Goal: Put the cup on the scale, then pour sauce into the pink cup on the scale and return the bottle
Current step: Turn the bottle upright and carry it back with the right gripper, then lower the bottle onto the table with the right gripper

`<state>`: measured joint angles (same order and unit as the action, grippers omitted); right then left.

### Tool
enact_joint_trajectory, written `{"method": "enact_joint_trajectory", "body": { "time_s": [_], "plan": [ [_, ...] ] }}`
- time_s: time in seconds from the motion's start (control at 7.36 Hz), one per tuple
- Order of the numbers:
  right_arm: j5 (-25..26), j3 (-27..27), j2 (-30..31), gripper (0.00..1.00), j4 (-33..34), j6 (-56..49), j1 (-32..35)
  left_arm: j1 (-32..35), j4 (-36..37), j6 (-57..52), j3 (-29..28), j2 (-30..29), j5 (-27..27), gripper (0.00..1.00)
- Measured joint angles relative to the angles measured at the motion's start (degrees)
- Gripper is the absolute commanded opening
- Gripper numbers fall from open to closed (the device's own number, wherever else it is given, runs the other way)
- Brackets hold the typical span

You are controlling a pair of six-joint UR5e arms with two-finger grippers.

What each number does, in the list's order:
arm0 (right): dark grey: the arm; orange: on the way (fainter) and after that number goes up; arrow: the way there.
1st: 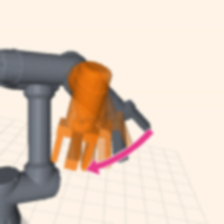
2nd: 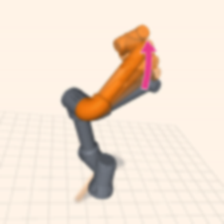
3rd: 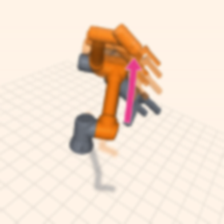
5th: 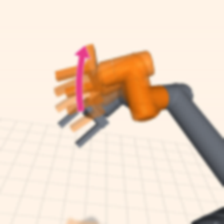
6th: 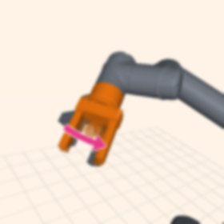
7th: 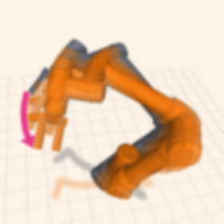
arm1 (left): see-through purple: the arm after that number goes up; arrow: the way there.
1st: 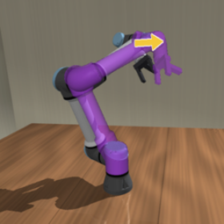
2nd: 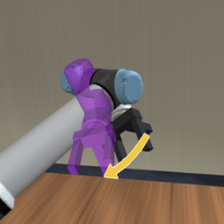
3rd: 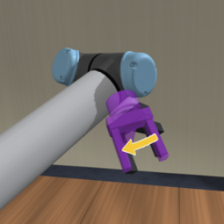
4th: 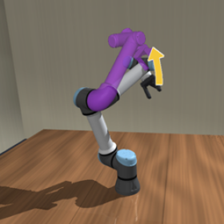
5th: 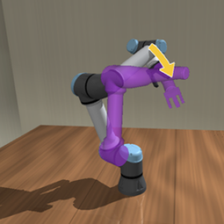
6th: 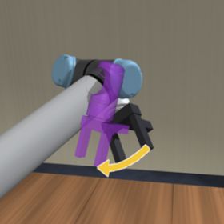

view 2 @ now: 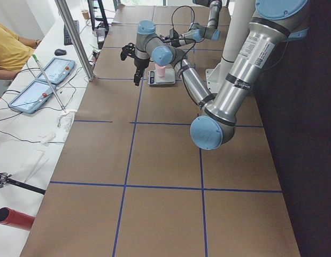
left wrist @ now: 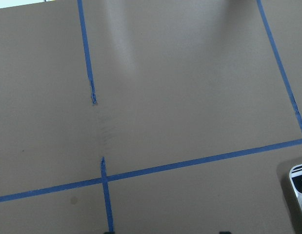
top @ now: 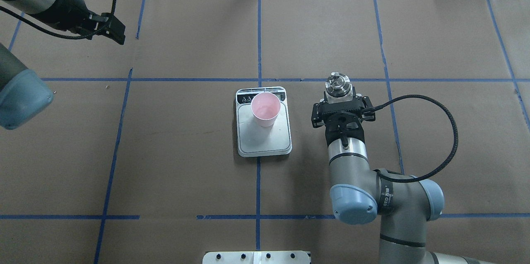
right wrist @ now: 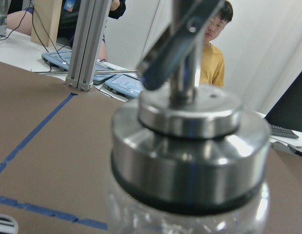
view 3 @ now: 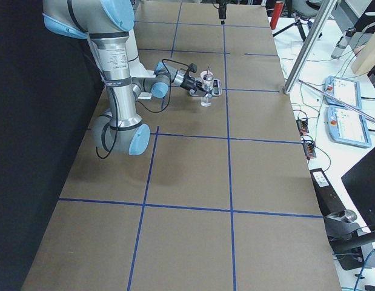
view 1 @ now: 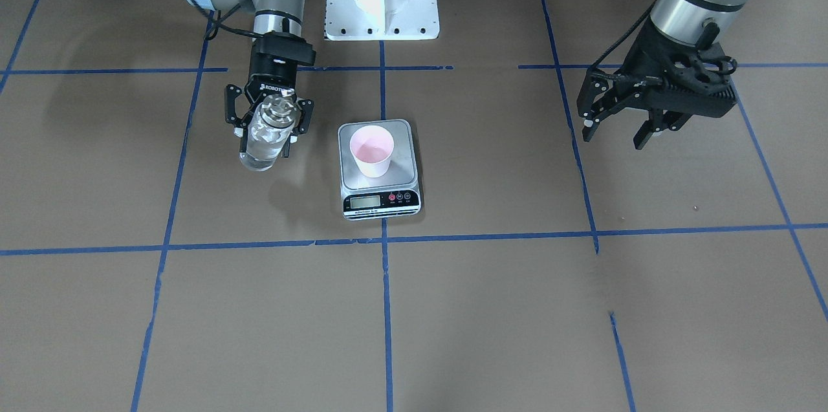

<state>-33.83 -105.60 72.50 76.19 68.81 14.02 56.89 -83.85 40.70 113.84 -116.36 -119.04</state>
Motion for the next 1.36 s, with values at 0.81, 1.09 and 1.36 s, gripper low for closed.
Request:
{"method": "enact_joint_trajectory", "body": {
  "time_s": [0.81,1.09,1.36],
  "plan": [
    [-6.5,-3.6,12.5,0.0,-8.5,16.4,4.0,0.0,-0.1,0.2,0.1,-0.1,1.5,0.77],
    [-6.4,-1.1,13.3,0.0,-9.9,18.0,3.9,0.0,-0.1,0.2,0.1,-0.2,1.7,0.77],
    [-6.4,0.1,14.0,0.0,-10.0,18.3,3.9,-0.1,-0.1,0.1,0.0,-0.2,1.7,0.77]
  ]
}}
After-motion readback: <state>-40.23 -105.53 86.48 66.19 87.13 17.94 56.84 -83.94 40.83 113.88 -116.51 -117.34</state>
